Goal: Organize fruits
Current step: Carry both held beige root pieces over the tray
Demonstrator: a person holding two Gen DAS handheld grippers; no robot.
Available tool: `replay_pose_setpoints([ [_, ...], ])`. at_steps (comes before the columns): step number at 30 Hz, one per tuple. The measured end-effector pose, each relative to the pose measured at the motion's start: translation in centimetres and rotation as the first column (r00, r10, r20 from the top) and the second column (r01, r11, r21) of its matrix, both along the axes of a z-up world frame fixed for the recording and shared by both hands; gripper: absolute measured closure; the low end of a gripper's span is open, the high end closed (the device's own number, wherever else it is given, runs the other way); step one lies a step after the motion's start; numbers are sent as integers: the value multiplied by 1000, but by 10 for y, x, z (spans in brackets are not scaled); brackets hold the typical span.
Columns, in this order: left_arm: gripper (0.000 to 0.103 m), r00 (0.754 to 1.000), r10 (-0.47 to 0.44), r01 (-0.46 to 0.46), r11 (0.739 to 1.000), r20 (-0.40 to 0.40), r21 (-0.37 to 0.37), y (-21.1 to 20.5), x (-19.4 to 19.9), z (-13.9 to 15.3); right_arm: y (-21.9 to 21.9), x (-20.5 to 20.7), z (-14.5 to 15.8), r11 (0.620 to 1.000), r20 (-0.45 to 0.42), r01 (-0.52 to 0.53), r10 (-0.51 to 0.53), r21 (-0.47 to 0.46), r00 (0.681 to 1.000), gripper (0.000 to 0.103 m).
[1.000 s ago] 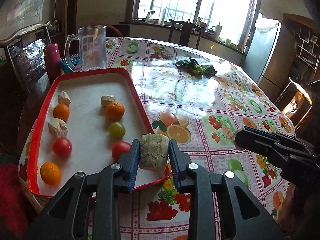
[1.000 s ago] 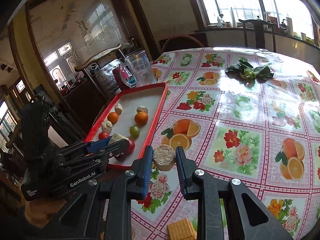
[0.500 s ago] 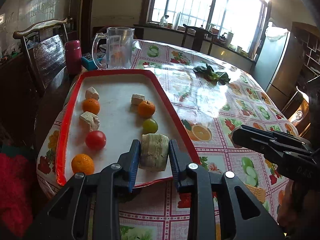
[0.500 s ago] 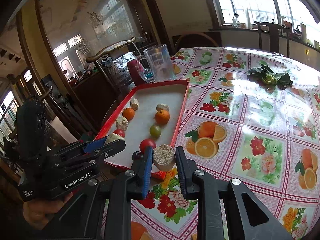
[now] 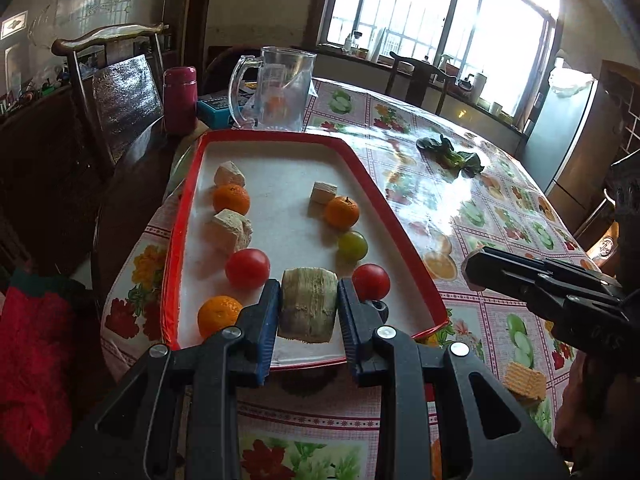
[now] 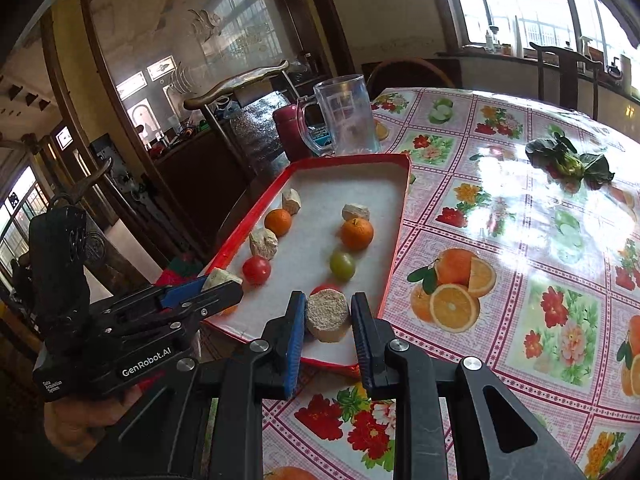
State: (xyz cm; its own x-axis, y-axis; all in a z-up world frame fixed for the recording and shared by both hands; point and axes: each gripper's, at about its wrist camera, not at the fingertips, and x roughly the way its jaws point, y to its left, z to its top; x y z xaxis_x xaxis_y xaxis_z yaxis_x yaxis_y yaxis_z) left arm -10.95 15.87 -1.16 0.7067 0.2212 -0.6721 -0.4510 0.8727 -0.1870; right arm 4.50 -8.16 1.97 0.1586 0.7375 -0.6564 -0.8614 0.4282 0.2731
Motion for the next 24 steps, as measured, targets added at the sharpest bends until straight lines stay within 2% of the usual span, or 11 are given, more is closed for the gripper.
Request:
replay_pose_setpoints([
  [9,77,1000,30,-30,999,-10,-35,17,-12,-7,32,9,-14,1000,-25,-13,13,-21,1000,80],
  [24,77,999,-2,0,998,-48,-60,17,6,-22,57,28,-41,998,-50,2,-5,-68,999,80],
])
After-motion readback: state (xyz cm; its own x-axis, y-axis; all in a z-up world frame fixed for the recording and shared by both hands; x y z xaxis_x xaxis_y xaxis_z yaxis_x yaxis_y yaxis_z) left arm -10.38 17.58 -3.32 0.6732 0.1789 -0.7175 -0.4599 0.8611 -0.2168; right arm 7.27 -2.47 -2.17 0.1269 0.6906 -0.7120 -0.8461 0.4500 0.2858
